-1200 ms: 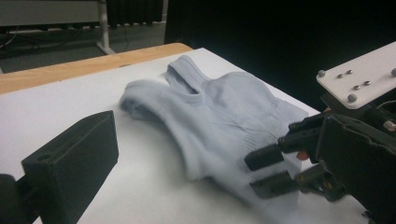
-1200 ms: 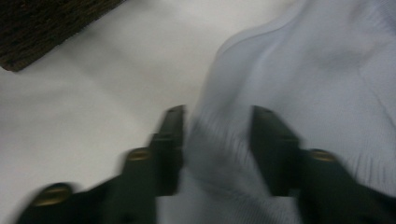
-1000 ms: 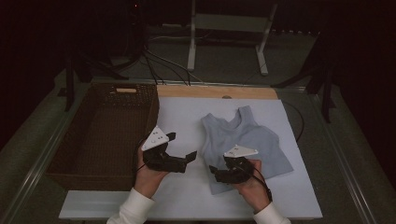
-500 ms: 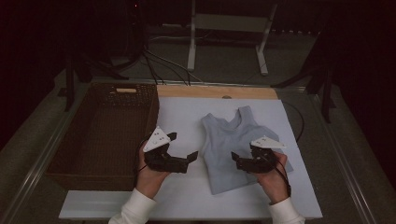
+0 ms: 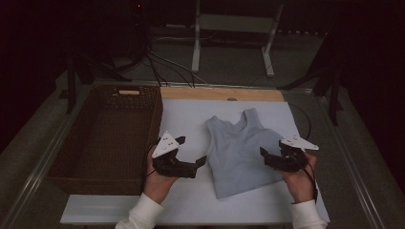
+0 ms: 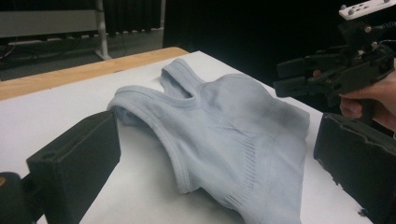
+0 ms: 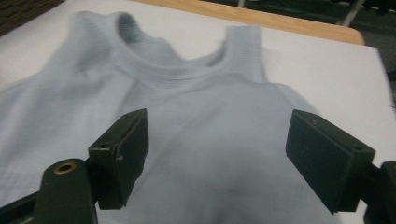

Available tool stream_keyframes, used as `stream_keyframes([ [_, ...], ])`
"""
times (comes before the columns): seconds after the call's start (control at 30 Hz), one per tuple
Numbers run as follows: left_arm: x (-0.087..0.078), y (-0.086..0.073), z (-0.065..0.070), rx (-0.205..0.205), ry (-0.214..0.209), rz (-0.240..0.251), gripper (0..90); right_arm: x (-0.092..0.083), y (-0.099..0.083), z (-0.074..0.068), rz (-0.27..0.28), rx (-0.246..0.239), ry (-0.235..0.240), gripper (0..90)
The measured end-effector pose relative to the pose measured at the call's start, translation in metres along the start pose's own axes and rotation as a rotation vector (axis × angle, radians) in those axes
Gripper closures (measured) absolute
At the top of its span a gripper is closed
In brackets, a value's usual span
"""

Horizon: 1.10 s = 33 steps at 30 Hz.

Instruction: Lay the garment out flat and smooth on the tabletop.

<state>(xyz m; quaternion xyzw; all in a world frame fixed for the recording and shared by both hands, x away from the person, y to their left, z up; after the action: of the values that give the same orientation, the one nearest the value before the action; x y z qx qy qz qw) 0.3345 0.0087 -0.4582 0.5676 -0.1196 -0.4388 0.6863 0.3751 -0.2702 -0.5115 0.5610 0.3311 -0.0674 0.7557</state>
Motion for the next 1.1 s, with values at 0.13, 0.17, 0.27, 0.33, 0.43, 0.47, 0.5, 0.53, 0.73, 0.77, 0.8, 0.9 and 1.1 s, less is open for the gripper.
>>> stream_keyframes([
  [0.13,0.002,0.000,-0.001,-0.002,0.001,0.012,3.0,-0.001,-0.009,0.018,-0.009,0.008,-0.025,22.8],
  [0.17,0.003,-0.001,-0.001,-0.002,0.003,0.014,3.1,-0.002,-0.011,0.022,-0.017,0.015,-0.029,23.4],
  [0.27,0.006,-0.002,0.000,0.001,0.002,0.013,3.6,0.000,-0.018,0.032,-0.039,0.028,-0.046,27.0],
  [0.33,0.007,-0.003,0.001,0.002,0.003,0.011,3.8,0.001,-0.024,0.037,-0.062,0.044,-0.048,29.9],
  [0.43,0.009,-0.004,0.001,0.006,0.006,0.011,3.9,0.002,-0.029,0.042,-0.085,0.064,-0.056,35.6],
  [0.47,0.009,-0.004,0.000,0.008,0.009,0.011,4.3,0.003,-0.033,0.045,-0.104,0.073,-0.067,39.4],
  [0.5,0.010,-0.005,0.000,0.008,0.011,0.009,4.4,0.004,-0.035,0.047,-0.116,0.081,-0.071,41.3],
  [0.53,0.010,-0.005,0.000,0.007,0.012,0.010,4.5,0.005,-0.038,0.049,-0.127,0.087,-0.076,43.2],
  [0.73,0.012,-0.007,-0.001,0.013,0.018,0.006,5.4,0.013,-0.051,0.052,-0.184,0.087,-0.069,46.2],
  [0.77,0.012,-0.007,-0.001,0.012,0.018,0.006,5.6,0.014,-0.052,0.051,-0.188,0.088,-0.066,47.0],
  [0.8,0.013,-0.008,-0.001,0.013,0.018,0.003,5.7,0.015,-0.052,0.050,-0.192,0.087,-0.059,47.1],
  [0.9,0.014,-0.009,0.000,0.021,0.021,-0.004,6.0,0.020,-0.056,0.048,-0.222,0.083,-0.055,51.8],
  [1.1,0.016,-0.013,-0.001,0.027,0.031,-0.016,6.6,0.024,-0.066,0.044,-0.302,0.060,-0.046,84.7],
])
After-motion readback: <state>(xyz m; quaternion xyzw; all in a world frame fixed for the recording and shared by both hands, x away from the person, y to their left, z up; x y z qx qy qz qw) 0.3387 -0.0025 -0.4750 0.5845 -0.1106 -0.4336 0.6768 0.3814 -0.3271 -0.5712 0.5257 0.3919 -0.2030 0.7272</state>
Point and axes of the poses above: each handheld gripper's, and its own axes: x roughly forward along the jaws, y roughly out of its top, z roughly to its right, the point moved 10 cm from there along x, roughly forward along the jaws, and after that the axes turned 10 degrees about -x, right-handed, at the moved point
